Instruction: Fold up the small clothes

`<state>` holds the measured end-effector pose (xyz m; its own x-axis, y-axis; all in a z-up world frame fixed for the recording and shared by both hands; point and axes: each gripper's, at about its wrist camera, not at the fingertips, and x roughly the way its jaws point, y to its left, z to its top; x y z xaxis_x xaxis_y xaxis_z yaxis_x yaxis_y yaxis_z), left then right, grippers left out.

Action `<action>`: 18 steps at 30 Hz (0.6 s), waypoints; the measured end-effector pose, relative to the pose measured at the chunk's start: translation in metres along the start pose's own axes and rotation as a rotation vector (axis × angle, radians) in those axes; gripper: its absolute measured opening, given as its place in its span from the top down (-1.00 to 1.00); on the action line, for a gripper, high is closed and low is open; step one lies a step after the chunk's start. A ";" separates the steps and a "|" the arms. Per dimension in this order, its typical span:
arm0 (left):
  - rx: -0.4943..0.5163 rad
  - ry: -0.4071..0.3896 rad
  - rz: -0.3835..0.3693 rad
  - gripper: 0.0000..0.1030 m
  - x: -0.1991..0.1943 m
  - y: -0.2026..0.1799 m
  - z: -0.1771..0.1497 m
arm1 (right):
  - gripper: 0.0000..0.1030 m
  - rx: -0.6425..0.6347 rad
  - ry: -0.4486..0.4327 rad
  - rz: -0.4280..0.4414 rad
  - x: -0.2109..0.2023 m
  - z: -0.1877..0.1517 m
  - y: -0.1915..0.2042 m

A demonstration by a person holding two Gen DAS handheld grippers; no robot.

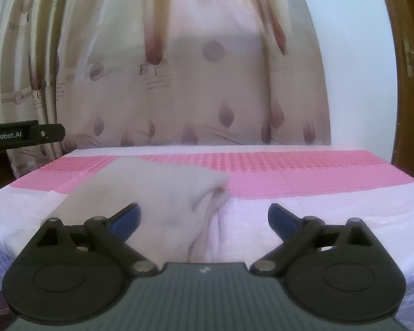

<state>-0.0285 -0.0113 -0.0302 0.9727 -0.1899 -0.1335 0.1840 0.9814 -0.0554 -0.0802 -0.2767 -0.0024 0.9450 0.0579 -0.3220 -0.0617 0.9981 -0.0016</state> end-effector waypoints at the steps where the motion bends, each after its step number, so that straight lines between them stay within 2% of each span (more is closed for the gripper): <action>1: -0.003 0.003 -0.003 -1.00 -0.001 0.001 -0.001 | -0.94 0.001 0.002 0.000 0.000 0.000 0.000; 18: -0.032 0.060 -0.019 -1.00 0.003 0.005 -0.010 | -0.95 0.009 0.024 -0.021 0.000 -0.003 0.000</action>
<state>-0.0256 -0.0074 -0.0409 0.9586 -0.2112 -0.1910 0.1970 0.9762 -0.0904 -0.0807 -0.2764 -0.0054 0.9380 0.0367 -0.3448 -0.0390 0.9992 0.0004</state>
